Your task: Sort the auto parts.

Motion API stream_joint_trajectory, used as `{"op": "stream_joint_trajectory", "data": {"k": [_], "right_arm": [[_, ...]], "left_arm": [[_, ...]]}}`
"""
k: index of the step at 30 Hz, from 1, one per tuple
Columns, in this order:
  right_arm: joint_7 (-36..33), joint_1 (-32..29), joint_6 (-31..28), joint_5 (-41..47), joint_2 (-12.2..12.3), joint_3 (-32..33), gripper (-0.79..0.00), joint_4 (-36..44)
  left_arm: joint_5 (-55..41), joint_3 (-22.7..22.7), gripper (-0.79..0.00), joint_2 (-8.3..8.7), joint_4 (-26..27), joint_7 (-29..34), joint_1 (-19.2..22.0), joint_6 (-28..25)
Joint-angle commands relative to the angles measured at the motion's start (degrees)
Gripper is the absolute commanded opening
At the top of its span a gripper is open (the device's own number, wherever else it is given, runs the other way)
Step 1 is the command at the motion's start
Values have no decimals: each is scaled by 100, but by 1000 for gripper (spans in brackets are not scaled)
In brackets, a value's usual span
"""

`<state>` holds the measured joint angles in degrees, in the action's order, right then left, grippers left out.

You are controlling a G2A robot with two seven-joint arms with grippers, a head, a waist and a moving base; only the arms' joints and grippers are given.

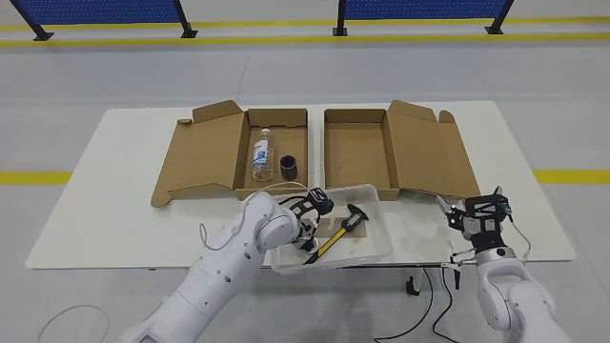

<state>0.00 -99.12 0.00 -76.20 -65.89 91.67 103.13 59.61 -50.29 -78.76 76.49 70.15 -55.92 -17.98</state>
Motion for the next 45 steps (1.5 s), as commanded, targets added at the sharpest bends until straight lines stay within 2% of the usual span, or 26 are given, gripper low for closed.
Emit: {"op": "stream_joint_trajectory", "data": {"k": [1,5,8,10,22,30,36,45], "right_arm": [[0,0,0,0,0,0,0,0],[0,0,0,0,0,0,0,0],[0,0,0,0,0,0,0,0],[0,0,0,0,0,0,0,0],[0,0,0,0,0,0,0,0],[0,0,0,0,0,0,0,0],[0,0,0,0,0,0,0,0],[0,0,0,0,0,0,0,0]], "left_arm": [[-15,8,-545,4,-10,2,-3,12],[-37,24,-566,13,-33,-7,-4,30],[-44,31,-739,20,-35,-27,-2,49],[-32,37,-785,26,-32,-39,-1,63],[-16,-35,-785,77,139,-206,-38,171],[-231,-413,-785,168,358,-293,-86,265],[-802,-946,-785,272,845,-223,-226,347],[-1759,-1619,-785,419,1954,-21,-628,508]]}}
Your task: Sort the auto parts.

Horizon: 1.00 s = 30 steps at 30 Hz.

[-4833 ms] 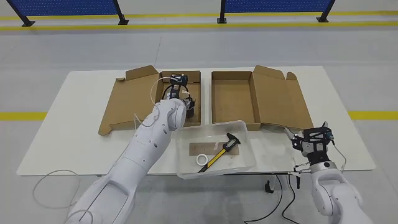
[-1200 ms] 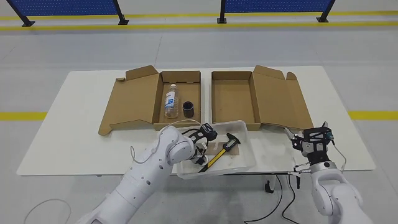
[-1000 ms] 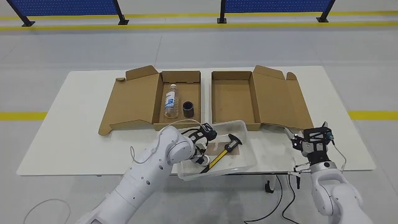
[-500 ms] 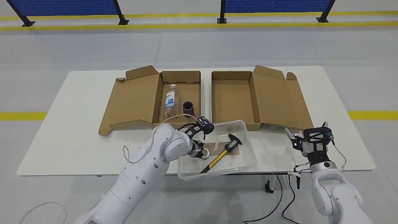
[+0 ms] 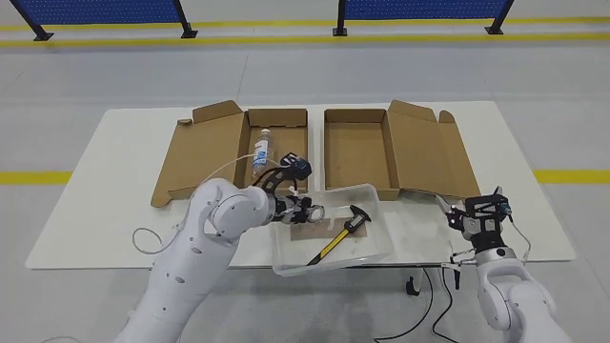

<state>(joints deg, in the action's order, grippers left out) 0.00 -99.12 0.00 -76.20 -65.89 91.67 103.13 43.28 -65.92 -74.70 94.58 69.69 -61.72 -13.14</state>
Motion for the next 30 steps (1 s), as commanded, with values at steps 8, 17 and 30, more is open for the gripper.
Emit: {"op": "stream_joint_trajectory", "data": {"k": [8,17,30], "right_arm": [[0,0,0,0,0,0,0,0],[0,0,0,0,0,0,0,0],[0,0,0,0,0,0,0,0]], "left_arm": [[-728,-215,-785,118,898,419,-393,-13],[-621,-210,-785,211,887,466,-447,46],[-198,47,-785,234,534,-181,-44,325]]}}
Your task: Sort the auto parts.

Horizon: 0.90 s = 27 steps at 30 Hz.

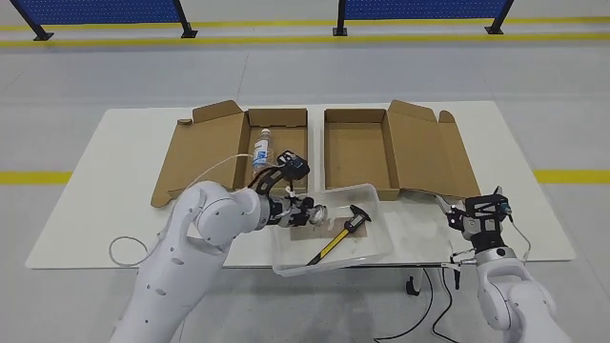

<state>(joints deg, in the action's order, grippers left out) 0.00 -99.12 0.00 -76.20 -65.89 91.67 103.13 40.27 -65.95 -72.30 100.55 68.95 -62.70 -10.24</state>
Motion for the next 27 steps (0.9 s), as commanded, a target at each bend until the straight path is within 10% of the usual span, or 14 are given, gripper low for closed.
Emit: {"op": "stream_joint_trajectory", "data": {"k": [1,27], "right_arm": [[0,0,0,0,0,0,0,0],[0,0,0,0,0,0,0,0]], "left_arm": [[157,116,-785,-13,-114,-176,105,56],[181,1672,-785,-459,-2248,-1748,1605,287]]}}
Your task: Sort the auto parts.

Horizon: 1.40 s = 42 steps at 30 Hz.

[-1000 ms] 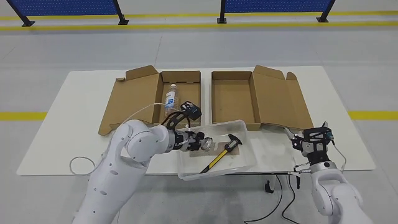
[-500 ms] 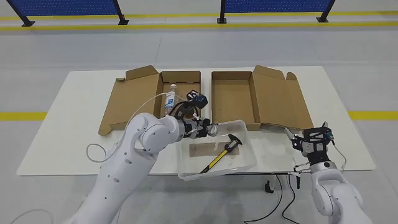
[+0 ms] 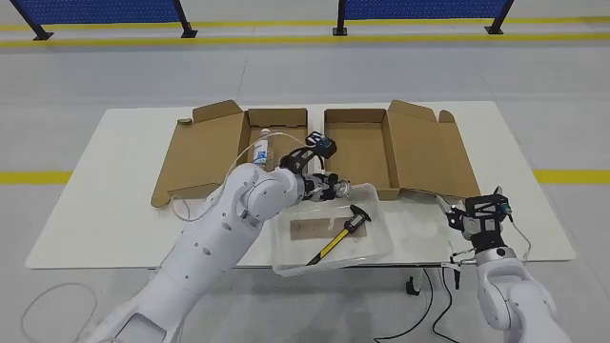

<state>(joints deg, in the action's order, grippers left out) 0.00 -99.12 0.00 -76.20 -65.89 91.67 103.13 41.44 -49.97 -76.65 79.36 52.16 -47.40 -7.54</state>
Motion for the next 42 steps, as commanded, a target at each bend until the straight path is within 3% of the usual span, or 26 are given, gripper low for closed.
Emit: {"op": "stream_joint_trajectory", "data": {"k": [1,20,33,42], "right_arm": [[0,0,0,0,0,0,0,0],[0,0,0,0,0,0,0,0],[0,0,0,0,0,0,0,0],[0,0,0,0,0,0,0,0]], "left_arm": [[127,154,-785,-52,-249,-128,141,35],[188,987,-785,-681,-2134,-1525,1162,527],[332,1566,-785,-1200,-3461,-2164,1557,383],[433,1817,-785,-1548,-4201,-2259,1803,329]]}}
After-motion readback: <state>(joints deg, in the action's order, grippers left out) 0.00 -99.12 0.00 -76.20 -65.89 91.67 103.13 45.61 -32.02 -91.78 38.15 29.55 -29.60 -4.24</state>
